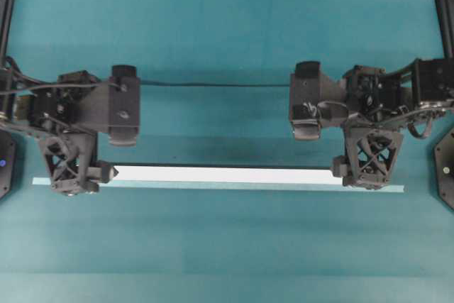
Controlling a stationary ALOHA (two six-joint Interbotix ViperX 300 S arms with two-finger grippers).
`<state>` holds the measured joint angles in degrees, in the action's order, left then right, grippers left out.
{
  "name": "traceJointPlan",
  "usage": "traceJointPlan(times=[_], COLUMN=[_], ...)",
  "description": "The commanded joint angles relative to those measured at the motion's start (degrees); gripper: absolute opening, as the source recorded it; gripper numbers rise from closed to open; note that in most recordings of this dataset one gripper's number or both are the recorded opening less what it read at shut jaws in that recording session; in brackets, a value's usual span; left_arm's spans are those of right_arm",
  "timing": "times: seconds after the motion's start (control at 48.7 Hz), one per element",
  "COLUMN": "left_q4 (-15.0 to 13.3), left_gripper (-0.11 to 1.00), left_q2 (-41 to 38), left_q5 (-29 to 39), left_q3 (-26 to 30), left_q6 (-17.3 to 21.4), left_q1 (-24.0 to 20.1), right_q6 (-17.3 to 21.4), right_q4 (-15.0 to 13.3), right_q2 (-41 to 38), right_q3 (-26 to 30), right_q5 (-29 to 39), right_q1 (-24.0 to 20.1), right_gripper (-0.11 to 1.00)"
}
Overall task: Lift a wooden board with both hands.
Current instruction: 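Close both grippers on the white board near each end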
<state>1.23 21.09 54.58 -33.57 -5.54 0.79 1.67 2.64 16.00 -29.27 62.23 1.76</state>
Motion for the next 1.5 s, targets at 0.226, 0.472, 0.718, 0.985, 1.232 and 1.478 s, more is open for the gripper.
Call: traceJointPlan(times=[0.226,0.472,0.718,0.985,1.232,1.478], left_q4=[0.26,0.09,0.09,0.09,0.09,0.09], left_gripper=[0.98,0.98,0.98,0.98,0.98,0.98], left_q2=[-3.52,-8.09,-11.87,-13.62,-15.29,-16.44], left_q5=[-7.03,-12.04,-16.26,-18.72,-20.83,-20.92], left_q3=[-4.83,-8.26,-9.4,-10.02,-10.11,-10.2], left_q6=[0.53,0.44,-0.09,0.0,0.18,-0.18], left_q1=[-1.32,-2.29,-2.29,-2.11,-2.11,-1.23], right_q6=[2.02,1.58,1.49,1.76,1.93,1.85], right_q4=[-0.09,-0.09,0.0,0.44,0.44,0.53], right_q2=[-1.58,-6.5,-11.87,-15.03,-15.21,-16.0], right_q3=[-4.39,-6.68,-7.12,-8.35,-11.07,-12.13], right_q5=[-6.59,-11.78,-15.91,-19.25,-23.2,-24.96], right_q1=[-0.35,-0.62,-2.02,-3.52,-3.52,-3.43], right_gripper=[0.95,0.95,0.95,0.95,0.95,0.95])
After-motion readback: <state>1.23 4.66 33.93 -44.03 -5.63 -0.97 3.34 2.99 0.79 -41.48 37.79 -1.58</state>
